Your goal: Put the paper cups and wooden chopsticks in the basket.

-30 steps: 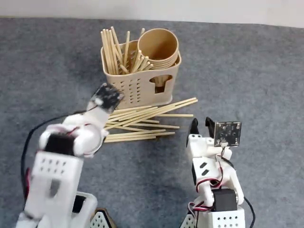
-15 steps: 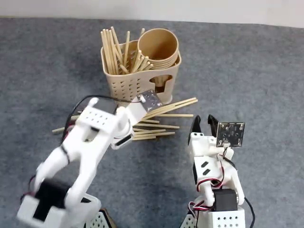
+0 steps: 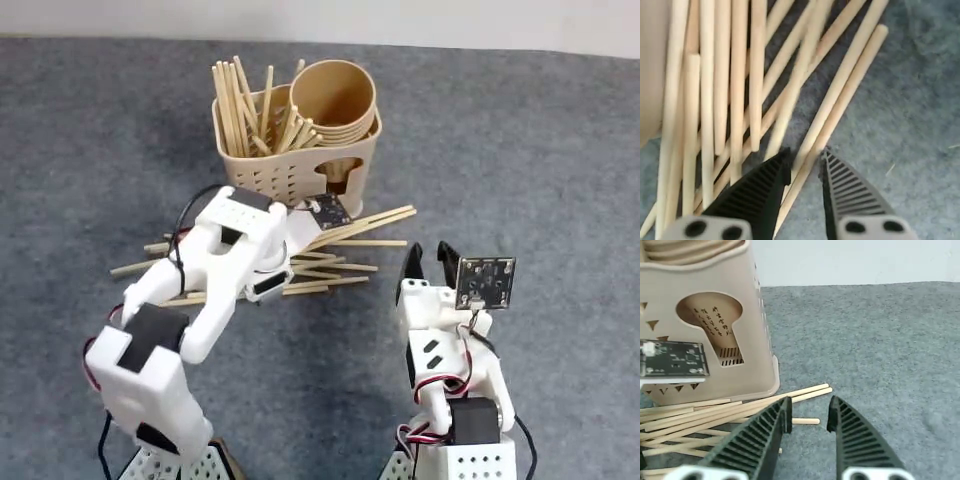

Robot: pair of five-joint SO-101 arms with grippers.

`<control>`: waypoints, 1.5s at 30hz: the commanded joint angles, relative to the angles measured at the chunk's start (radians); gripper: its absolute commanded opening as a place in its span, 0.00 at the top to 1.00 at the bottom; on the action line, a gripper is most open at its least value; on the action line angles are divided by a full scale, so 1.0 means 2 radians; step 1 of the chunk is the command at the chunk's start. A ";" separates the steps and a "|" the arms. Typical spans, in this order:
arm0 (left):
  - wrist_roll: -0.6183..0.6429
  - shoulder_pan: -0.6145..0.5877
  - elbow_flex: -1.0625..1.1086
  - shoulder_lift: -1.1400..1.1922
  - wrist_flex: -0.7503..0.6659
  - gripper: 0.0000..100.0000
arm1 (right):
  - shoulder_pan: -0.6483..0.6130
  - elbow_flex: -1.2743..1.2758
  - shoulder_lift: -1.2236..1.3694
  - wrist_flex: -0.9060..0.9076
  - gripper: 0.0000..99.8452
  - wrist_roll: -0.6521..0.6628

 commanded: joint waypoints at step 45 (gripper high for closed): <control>0.054 0.061 0.191 -0.351 0.012 0.99 | 0.005 -0.003 -0.003 -0.013 0.88 0.008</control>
